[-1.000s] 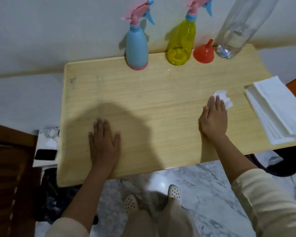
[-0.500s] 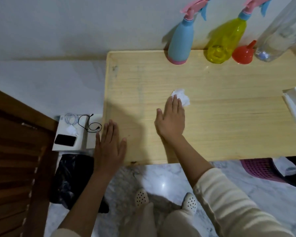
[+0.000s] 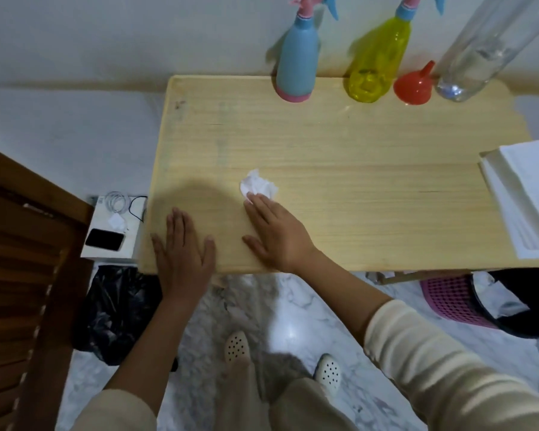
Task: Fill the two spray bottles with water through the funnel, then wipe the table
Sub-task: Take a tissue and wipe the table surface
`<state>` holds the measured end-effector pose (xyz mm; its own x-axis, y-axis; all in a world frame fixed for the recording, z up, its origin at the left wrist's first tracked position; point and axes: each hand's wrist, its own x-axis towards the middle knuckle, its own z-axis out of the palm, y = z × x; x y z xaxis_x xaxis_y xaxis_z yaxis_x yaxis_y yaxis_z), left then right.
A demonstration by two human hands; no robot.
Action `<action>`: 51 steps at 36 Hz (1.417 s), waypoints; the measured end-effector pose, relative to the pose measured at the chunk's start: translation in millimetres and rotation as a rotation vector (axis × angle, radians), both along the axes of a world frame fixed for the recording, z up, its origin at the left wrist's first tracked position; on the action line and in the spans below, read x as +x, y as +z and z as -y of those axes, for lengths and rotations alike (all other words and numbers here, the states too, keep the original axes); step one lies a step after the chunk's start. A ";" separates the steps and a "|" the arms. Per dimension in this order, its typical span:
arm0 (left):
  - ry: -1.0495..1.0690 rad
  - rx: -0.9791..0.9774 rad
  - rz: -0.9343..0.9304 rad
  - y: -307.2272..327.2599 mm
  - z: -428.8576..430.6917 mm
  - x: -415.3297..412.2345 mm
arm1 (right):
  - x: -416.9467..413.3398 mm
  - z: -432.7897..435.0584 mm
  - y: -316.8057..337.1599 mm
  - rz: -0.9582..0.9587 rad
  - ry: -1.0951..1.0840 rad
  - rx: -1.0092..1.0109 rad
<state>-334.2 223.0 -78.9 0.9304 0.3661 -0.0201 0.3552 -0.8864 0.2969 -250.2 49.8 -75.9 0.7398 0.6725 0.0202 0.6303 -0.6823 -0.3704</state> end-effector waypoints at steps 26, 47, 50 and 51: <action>0.073 0.033 -0.046 2.1 151.3 27.2 | -12.9 257.4 9.4 -0.093 -0.716 -0.067; -0.119 0.019 -0.068 -1.1 123.6 16.7 | -45.0 176.9 27.8 -0.050 -0.842 0.371; -0.122 0.020 -0.056 -4.2 123.3 16.5 | -32.0 198.2 28.4 -0.201 -0.718 0.290; -0.122 0.021 -0.053 -4.8 123.4 16.5 | -26.0 202.8 28.6 -0.255 -0.668 0.240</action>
<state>-317.7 99.6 -83.6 0.9660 0.2507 -0.0637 0.2586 -0.9300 0.2612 -276.2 -153.0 -47.3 0.9901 0.0776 -0.1166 -0.0145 -0.7713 -0.6363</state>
